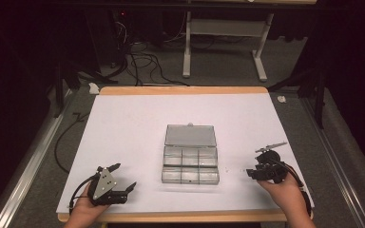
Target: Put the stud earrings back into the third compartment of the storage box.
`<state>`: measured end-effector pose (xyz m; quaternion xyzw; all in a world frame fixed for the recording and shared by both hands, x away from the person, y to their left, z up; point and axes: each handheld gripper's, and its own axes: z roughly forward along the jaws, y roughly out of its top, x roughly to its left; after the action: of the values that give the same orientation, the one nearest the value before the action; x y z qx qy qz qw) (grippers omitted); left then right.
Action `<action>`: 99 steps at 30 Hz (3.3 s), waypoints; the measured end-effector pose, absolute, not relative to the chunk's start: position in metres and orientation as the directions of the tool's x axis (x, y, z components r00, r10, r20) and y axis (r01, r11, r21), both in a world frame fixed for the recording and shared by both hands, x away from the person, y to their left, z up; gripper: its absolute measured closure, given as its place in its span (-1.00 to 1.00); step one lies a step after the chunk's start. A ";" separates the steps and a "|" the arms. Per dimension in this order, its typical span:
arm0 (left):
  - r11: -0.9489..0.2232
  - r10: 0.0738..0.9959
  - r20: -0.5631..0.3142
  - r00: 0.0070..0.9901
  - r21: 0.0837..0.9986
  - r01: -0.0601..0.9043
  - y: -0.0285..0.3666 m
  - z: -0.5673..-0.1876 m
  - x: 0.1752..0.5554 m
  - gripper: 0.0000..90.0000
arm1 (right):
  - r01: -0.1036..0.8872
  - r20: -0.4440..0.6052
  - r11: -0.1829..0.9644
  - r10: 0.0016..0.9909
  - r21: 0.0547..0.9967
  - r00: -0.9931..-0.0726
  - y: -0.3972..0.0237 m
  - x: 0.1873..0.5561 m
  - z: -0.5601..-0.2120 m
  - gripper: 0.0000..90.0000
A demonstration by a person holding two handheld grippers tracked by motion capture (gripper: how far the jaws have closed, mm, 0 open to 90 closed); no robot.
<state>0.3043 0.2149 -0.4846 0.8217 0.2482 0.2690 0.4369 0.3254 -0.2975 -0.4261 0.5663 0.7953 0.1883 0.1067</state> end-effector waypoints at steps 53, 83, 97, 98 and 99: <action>-0.497 0.636 0.217 0.740 0.849 0.178 0.215 -0.485 0.305 -0.66 | 0.910 0.041 0.391 0.916 0.142 -0.400 -0.267 0.378 -0.432 0.71; -0.499 0.637 0.216 0.740 0.848 0.181 0.215 -0.485 0.305 -0.66 | 0.891 0.054 0.438 0.893 0.118 -0.446 -0.266 0.383 -0.416 0.93; -0.497 0.637 0.214 0.741 0.849 0.182 0.215 -0.485 0.305 -0.66 | 0.867 0.055 0.480 0.870 0.134 -0.490 -0.249 0.385 -0.397 0.93; -0.497 0.636 0.214 0.741 0.849 0.181 0.215 -0.485 0.305 -0.66 | 0.867 0.058 0.481 0.869 0.133 -0.491 -0.247 0.385 -0.397 0.93; -0.496 0.636 0.213 0.741 0.849 0.182 0.215 -0.485 0.305 -0.66 | 0.866 0.059 0.483 0.868 0.131 -0.493 -0.245 0.386 -0.397 0.93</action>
<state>0.3055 0.2150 -0.4845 0.8249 0.2480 0.2604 0.4363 0.3859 -0.2452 -0.3967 0.5035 0.8610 0.0714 0.0077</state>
